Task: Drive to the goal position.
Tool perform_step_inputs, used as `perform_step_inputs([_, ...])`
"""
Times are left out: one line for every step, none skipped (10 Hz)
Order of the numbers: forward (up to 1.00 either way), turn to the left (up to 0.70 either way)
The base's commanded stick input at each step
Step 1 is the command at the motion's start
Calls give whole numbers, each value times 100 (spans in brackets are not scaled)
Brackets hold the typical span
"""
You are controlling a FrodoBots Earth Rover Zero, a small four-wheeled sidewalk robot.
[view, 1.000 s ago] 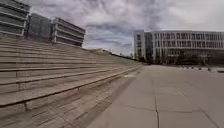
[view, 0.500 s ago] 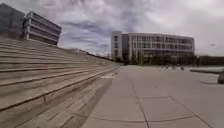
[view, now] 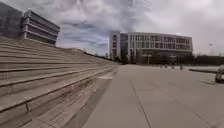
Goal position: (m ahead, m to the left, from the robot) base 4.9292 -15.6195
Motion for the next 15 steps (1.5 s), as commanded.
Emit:
perform_step_inputs([70,0])
perform_step_inputs([70,0])
perform_step_inputs([70,0])
perform_step_inputs([70,0])
perform_step_inputs([70,0])
perform_step_inputs([70,0])
perform_step_inputs([70,0])
perform_step_inputs([70,0])
perform_step_inputs([70,0])
perform_step_inputs([70,0])
perform_step_inputs([70,0])
perform_step_inputs([70,0])
perform_step_inputs([70,0])
perform_step_inputs([70,0])
perform_step_inputs([70,0])
